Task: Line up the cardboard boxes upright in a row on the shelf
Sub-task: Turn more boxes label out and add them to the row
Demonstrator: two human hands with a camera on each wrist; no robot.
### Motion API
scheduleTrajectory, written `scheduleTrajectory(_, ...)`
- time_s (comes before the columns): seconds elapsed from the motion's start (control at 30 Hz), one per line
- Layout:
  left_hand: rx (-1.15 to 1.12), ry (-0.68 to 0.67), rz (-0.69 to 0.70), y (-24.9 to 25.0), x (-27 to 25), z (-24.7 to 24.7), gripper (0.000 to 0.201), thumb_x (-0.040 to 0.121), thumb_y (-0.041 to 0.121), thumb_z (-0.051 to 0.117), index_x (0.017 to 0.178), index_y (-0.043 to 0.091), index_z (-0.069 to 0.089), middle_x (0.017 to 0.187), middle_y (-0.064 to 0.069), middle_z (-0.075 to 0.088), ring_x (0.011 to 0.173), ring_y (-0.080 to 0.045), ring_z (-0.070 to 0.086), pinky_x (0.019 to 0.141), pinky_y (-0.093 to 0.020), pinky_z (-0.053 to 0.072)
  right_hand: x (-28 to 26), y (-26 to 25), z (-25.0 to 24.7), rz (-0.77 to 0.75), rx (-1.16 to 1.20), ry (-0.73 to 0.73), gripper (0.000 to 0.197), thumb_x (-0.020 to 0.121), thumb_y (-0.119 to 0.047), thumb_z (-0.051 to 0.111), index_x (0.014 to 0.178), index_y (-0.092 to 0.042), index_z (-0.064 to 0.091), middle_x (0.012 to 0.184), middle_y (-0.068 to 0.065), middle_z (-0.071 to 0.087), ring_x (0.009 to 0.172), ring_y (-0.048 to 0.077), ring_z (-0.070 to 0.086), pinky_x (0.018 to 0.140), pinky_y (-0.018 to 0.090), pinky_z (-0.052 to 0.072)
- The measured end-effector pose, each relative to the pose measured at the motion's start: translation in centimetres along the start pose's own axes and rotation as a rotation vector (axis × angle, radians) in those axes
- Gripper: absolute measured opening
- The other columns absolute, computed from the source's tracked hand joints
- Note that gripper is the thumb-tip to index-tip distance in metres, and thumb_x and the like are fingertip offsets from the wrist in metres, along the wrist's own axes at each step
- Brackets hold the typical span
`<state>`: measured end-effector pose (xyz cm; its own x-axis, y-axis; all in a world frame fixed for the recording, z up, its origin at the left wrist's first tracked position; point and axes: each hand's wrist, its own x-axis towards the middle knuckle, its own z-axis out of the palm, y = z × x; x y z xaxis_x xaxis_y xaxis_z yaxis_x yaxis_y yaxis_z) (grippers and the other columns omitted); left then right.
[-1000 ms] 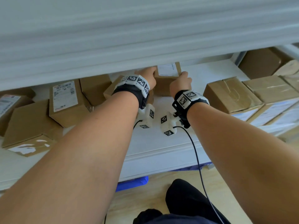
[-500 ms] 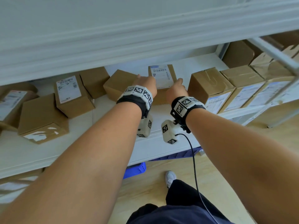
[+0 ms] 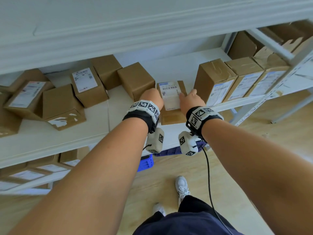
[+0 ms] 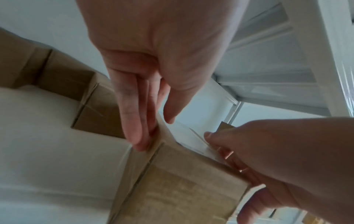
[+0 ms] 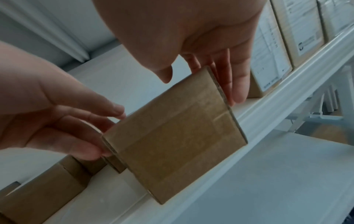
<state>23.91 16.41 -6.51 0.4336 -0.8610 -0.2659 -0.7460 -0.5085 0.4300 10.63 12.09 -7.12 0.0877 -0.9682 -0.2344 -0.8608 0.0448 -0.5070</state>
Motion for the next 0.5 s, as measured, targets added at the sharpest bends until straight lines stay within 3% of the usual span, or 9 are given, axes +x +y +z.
scheduleTrajectory(0.1, -0.164, -0.072, -0.084, -0.2, -1.0, 1.1, 0.023, 0.091, 0.027, 0.053, 0.081, 0.009, 0.064, 0.081, -0.011, 0.074, 0.074, -0.03, 0.073, 0.077, -0.041, 0.06, -0.5, -0.1, -0.2, -0.001, -0.069, -0.084, 0.047, 0.095, -0.039, 0.036, 0.127, -0.005, 0.046, 0.12, 0.015, 0.058, 0.108, 0.032, 0.058, 0.081, 0.036, 0.045)
scheduleTrajectory(0.17, -0.237, -0.078, -0.124, -0.4, -1.4, 1.6, 0.022, 0.09, 0.023, 0.053, 0.072, 0.011, 0.056, 0.081, -0.011, 0.073, 0.075, -0.029, 0.073, 0.073, -0.042, 0.061, -0.5, -0.3, -0.5, -0.009, -0.084, -0.112, 0.047, 0.092, -0.037, 0.04, 0.124, -0.005, 0.052, 0.119, 0.015, 0.058, 0.106, 0.032, 0.059, 0.084, 0.036, 0.049)
scheduleTrajectory(0.27, -0.217, -0.052, -0.165, -0.4, -1.4, 1.9, 0.015, 0.085, 0.023, 0.055, 0.083, 0.01, 0.063, 0.078, -0.007, 0.071, 0.07, -0.029, 0.072, 0.068, -0.041, 0.061, -0.2, -0.1, -1.3, -0.056, -0.055, -0.182, 0.032, 0.091, -0.026, 0.045, 0.112, -0.004, 0.055, 0.096, 0.008, 0.059, 0.082, 0.026, 0.059, 0.07, 0.031, 0.048)
scheduleTrajectory(0.33, -0.162, 0.018, -0.159, 0.2, -1.3, 1.6, 0.013, 0.083, 0.02, 0.056, 0.084, 0.013, 0.067, 0.076, -0.006, 0.069, 0.067, -0.028, 0.068, 0.063, -0.033, 0.057, 0.0, 0.3, -2.0, -0.094, -0.016, -0.173, 0.023, 0.091, -0.023, 0.048, 0.107, -0.007, 0.053, 0.084, 0.004, 0.055, 0.071, 0.021, 0.054, 0.064, 0.03, 0.044)
scheduleTrajectory(0.43, -0.129, 0.138, -0.101, 1.5, -1.7, 0.4, 0.013, 0.084, 0.012, 0.056, 0.075, 0.01, 0.065, 0.072, -0.003, 0.064, 0.061, -0.02, 0.057, 0.049, -0.024, 0.037, 0.6, 1.0, -2.5, -0.166, 0.021, -0.087, 0.033, 0.088, -0.028, 0.054, 0.112, -0.007, 0.047, 0.103, 0.007, 0.058, 0.086, 0.026, 0.058, 0.066, 0.031, 0.045)
scheduleTrajectory(0.5, -0.144, 0.194, -0.083, 2.3, -1.9, 0.3, 0.018, 0.084, 0.005, 0.053, 0.069, 0.013, 0.058, 0.068, -0.002, 0.059, 0.059, -0.019, 0.052, 0.047, -0.024, 0.034, 0.9, 1.5, -2.9, -0.215, 0.053, -0.038, 0.034, 0.084, -0.026, 0.059, 0.111, -0.009, 0.044, 0.106, 0.008, 0.059, 0.091, 0.027, 0.06, 0.068, 0.034, 0.05)
